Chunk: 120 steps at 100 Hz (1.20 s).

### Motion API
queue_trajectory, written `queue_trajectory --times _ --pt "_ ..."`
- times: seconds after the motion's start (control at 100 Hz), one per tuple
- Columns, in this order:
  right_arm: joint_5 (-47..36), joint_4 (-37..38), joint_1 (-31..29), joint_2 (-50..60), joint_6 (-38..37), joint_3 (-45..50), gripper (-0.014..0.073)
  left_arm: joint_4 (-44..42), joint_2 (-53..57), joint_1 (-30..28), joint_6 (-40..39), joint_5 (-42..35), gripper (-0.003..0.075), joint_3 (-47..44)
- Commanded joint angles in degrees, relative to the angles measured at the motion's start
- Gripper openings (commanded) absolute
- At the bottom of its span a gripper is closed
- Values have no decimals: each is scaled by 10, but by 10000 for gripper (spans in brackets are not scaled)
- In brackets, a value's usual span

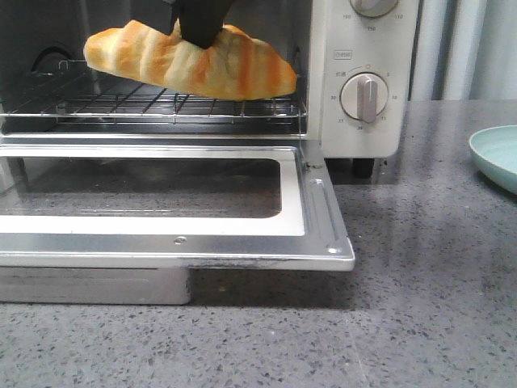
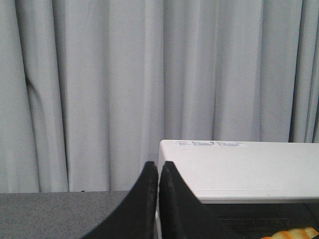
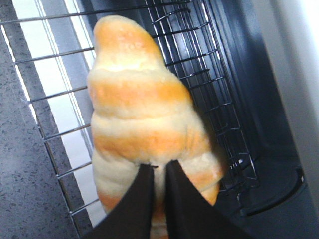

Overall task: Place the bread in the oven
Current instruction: 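Lower the croissant onto the wire rack and open the right gripper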

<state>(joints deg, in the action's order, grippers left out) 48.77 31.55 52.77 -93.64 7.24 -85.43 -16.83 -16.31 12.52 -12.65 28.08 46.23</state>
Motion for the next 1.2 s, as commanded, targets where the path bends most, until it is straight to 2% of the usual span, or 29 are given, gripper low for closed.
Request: queue_trajectory --times 0.0,0.13,0.19,0.53,0.76,0.91,1.19 --pt "-24 28 0 23 -2 -21 94 2 -9 -1 -6 -49 -21 14" --pt "-28 28 0 23 -5 -21 415 2 -9 -1 -6 -49 -21 14" --pt "-32 28 0 23 -7 -21 478 2 -9 -1 -6 -49 -21 14" --pt "-64 28 3 27 -7 -21 463 -2 -9 -1 -6 -49 -21 14" --pt "-61 28 49 49 -7 -21 463 -19 0 -1 -3 -24 -21 14" --pt "-32 28 85 68 -9 -21 463 -20 46 -1 -3 -21 -22 -7" --pt "43 23 131 100 -37 -21 463 29 162 -5 -3 -41 -22 -101"
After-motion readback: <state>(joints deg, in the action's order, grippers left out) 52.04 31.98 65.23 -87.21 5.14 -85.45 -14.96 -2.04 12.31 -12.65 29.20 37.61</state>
